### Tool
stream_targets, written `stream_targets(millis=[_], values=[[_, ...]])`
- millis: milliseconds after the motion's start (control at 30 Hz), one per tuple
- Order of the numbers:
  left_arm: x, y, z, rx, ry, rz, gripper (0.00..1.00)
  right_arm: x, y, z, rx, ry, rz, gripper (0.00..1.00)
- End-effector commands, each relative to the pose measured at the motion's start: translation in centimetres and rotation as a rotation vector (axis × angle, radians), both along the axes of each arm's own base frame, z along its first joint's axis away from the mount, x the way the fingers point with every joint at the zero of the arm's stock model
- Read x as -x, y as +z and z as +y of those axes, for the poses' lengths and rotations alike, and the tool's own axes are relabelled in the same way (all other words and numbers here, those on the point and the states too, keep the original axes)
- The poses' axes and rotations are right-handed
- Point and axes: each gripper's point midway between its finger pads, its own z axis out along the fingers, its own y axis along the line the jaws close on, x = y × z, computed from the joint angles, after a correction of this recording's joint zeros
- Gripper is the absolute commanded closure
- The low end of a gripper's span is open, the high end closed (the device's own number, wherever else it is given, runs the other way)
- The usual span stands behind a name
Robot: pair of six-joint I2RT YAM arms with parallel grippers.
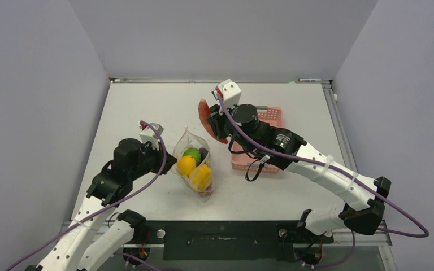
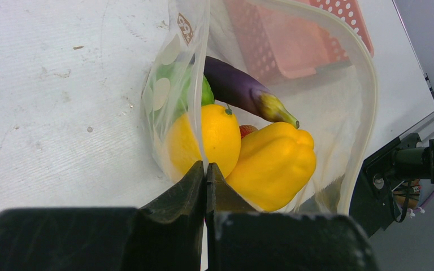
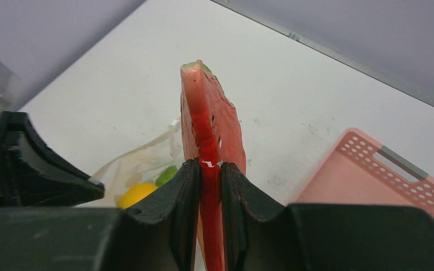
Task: Place the food in the zip-top bag and seal the zipper
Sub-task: Place the fake fruit in the zipper food storage bag.
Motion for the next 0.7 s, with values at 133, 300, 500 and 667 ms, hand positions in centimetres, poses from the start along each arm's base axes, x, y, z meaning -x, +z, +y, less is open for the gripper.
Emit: stream_targets(millis=[133,300,500,667], values=[[-0.3,0.6,-0.1,0.011,-0.003,-0.03,1.0,3.3,4.7,2.7,-0.215,0.095,-0.076,0.95],[-0.4,0.6,0.0,0.011,-0.001,-0.031,1.0,3.9,3.6,4.6,-0.252,0.121,-0.062,0.95],[-0.4,0.6,-0.1,0.011,-0.002,-0.03,1.0,4.1,1.9,6.6,-0.234,0.129,-0.054,0.95],[-0.3,0.6,-0.1,0.013,-0.005,-0.032,1.0,3.8,0.8,7.6,-0.215,0.126,-0.051,0.95]])
